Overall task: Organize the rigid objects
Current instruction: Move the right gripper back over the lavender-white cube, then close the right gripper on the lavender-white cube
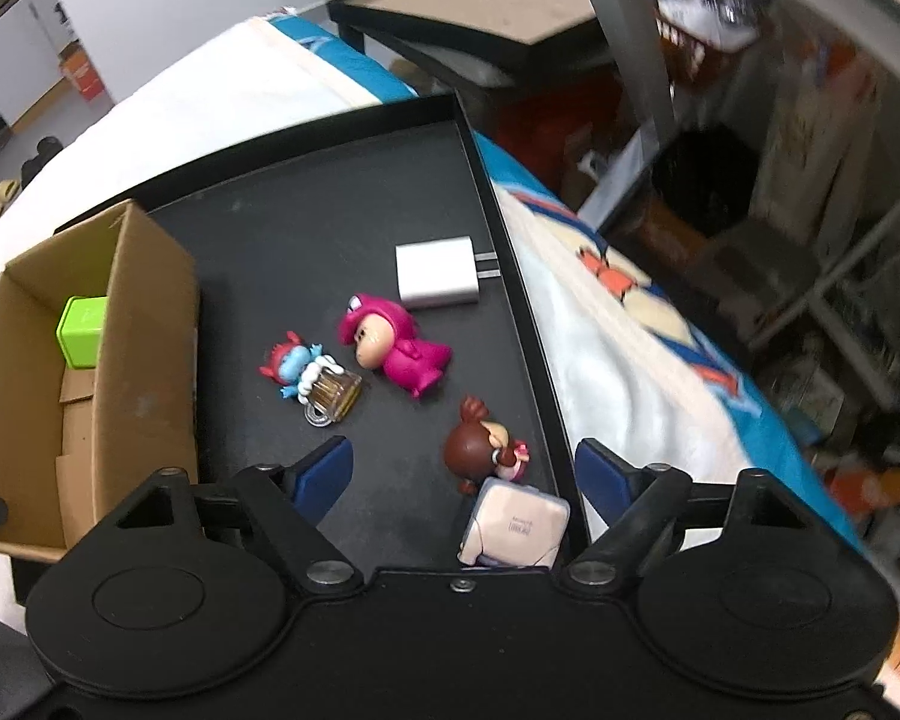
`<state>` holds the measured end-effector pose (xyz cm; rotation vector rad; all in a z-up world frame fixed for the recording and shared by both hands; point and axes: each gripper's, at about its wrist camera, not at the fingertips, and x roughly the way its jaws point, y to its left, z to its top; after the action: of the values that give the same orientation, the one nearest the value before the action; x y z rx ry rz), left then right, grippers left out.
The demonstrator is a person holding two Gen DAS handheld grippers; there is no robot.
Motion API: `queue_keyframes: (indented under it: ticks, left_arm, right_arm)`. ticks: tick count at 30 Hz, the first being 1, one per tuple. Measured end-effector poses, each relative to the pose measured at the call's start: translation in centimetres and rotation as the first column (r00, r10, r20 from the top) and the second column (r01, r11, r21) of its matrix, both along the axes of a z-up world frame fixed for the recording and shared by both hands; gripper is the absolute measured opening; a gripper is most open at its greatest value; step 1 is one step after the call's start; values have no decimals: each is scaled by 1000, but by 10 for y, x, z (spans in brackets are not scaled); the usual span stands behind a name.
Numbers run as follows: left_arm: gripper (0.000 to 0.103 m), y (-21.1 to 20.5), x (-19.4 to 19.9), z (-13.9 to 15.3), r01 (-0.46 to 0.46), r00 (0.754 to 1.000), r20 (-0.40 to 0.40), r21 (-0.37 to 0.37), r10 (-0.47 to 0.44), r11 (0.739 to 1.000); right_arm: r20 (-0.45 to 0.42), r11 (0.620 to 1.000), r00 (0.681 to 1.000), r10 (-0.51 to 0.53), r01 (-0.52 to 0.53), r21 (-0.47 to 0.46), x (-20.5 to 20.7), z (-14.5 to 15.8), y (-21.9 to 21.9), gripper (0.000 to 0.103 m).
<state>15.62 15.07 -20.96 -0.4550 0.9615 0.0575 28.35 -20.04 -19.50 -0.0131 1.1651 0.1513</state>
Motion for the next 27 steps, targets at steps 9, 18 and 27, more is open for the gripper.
queue_keyframes:
  ticks: [9,18,27]
  left_arm:
    - [21,-2,1,0,-5,1000,-8,16,5,1000]
    - [21,-1,1,-1,-10,1000,-8,17,10,1000]
    - [21,0,1,0,-12,1000,-6,19,12,1000]
  right_arm:
    - [-96,999,995,-29,28,-18,4,-19,-4,71]
    - [-183,998,981,-56,49,-46,8,-37,-8,65]
    - [-261,985,955,-143,163,55,15,-45,-27,45]
